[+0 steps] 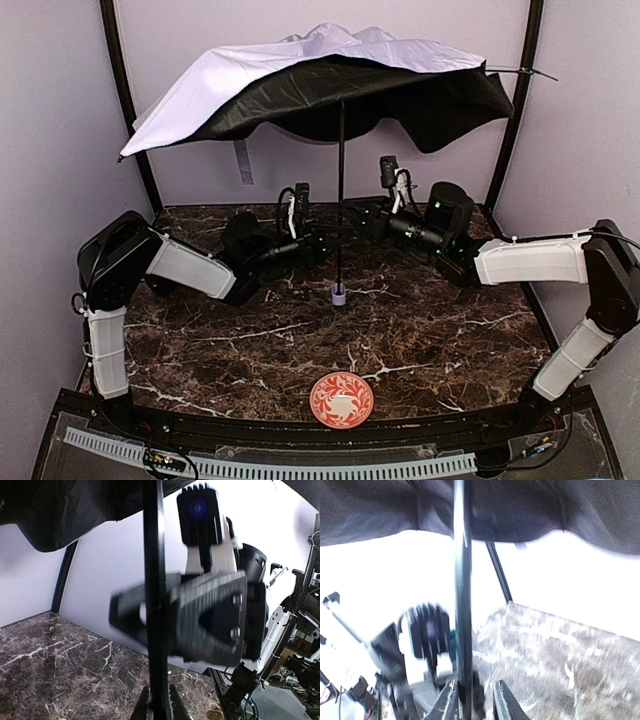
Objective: Put away the umbrella
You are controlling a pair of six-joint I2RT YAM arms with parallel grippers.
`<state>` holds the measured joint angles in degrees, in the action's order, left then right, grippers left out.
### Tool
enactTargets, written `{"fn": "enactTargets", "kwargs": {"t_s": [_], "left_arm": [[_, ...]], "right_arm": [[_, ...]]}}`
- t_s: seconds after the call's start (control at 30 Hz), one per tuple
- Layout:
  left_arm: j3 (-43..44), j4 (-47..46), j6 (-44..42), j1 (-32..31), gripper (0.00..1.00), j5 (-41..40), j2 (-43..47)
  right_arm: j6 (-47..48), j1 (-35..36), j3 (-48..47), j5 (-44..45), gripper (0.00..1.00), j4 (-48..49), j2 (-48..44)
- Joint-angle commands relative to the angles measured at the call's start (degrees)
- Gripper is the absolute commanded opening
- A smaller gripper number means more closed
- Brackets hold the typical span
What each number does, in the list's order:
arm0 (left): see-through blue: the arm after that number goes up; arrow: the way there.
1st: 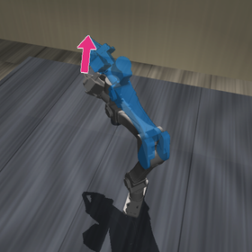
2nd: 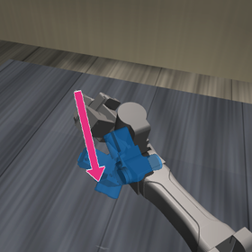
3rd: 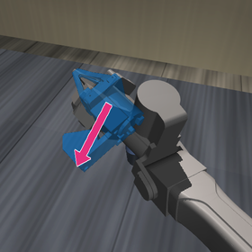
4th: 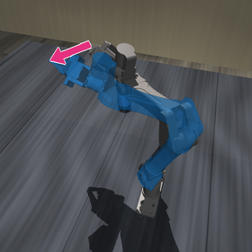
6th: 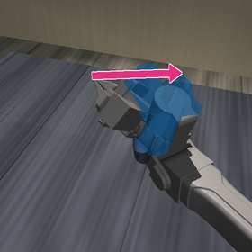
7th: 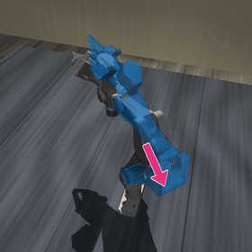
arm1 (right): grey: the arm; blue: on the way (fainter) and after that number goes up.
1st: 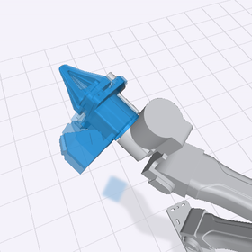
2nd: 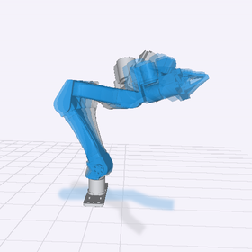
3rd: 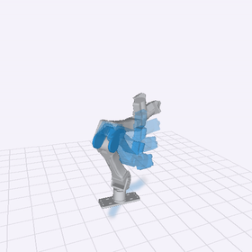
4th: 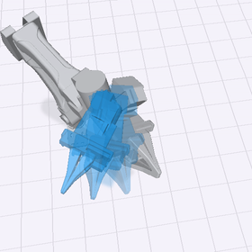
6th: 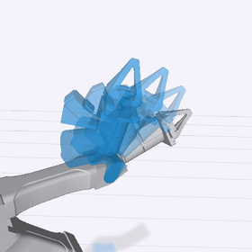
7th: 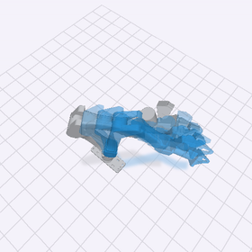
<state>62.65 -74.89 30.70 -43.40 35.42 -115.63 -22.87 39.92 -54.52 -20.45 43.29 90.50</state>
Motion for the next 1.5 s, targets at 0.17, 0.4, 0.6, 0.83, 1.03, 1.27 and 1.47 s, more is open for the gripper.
{"fn": "enactTargets", "kwargs": {"t_s": [0.17, 0.4, 0.6, 0.83, 1.03, 1.27, 1.47], "left_arm": [[1.06, -7.31, -3.69, 0.68, 0.0, -1.3, 4.43], [-4.63, -12.77, -0.67, 0.68, 0.0, 1.83, 4.24], [-4.53, -8.97, -2.14, 0.59, 0.0, 0.72, 4.9], [-4.42, -7.59, -3.63, 0.05, 0.0, 3.21, 4.16], [-6.62, -9.02, -4.54, -0.93, 0.0, -1.21, 4.56], [-5.0, 10.57, -19.07, -3.51, 0.0, -15.07, 9.25], [-4.94, 12.39, -21.07, -4.46, 0.0, -21.59, 11.1]], "right_arm": [[1.28, 1.16, 4.08, 3.59, 0.28, -3.51, -1.43], [1.0, -4.94, -3.77, -7.53, 0.41, -0.86, -3.77], [-0.85, -4.98, -13.64, -12.15, 0.57, 1.46, 0.37], [-1.82, -4.65, -17.47, -12.42, 0.71, 4.23, 2.4], [0.1, -2.87, -19.16, 4.06, 0.71, 4.96, 2.24], [12.09, 1.79, -20.27, 17.02, 0.67, -3.12, 1.26], [10.87, 2.26, -17.38, 20.68, 0.41, -3.37, 1.26]]}}
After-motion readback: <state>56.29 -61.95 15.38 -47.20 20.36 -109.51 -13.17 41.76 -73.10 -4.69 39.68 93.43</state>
